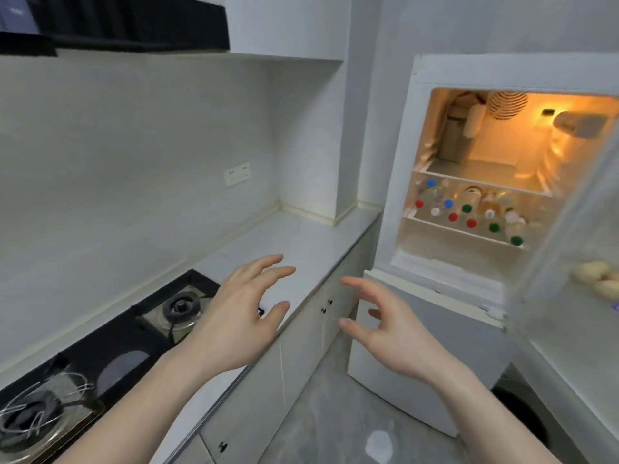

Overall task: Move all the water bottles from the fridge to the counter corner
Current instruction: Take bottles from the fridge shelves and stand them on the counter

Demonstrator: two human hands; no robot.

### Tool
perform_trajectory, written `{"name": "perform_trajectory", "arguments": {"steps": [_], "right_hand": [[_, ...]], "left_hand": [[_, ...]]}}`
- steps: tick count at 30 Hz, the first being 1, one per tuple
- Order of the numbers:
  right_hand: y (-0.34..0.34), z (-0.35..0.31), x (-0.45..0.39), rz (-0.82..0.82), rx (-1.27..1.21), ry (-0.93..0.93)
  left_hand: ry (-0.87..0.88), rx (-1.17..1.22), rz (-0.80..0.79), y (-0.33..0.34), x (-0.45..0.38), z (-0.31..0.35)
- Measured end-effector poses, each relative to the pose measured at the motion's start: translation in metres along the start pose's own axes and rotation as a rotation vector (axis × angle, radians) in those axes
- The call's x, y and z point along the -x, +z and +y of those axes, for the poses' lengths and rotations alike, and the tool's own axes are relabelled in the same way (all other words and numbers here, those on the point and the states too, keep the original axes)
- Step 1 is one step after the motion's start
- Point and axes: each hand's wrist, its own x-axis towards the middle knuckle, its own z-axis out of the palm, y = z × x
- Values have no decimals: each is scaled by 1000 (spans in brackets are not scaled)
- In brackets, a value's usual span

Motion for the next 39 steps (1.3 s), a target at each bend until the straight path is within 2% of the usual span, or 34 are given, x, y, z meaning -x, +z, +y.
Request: {"name": "perform_trajectory", "arguments": {"steps": [10, 24, 35, 39], "right_hand": [[-90, 56, -8, 257, 76, 158], [-159, 81, -61, 572, 183, 322], [-180, 100, -29, 758, 246, 495], [-195, 108, -27, 771, 253, 524]], "left_hand": [[301, 85, -119, 63, -135, 58], [640, 235, -243, 117, -298, 89], [805, 335, -319, 177, -344, 126], [822, 342, -346, 191, -352, 146]]}}
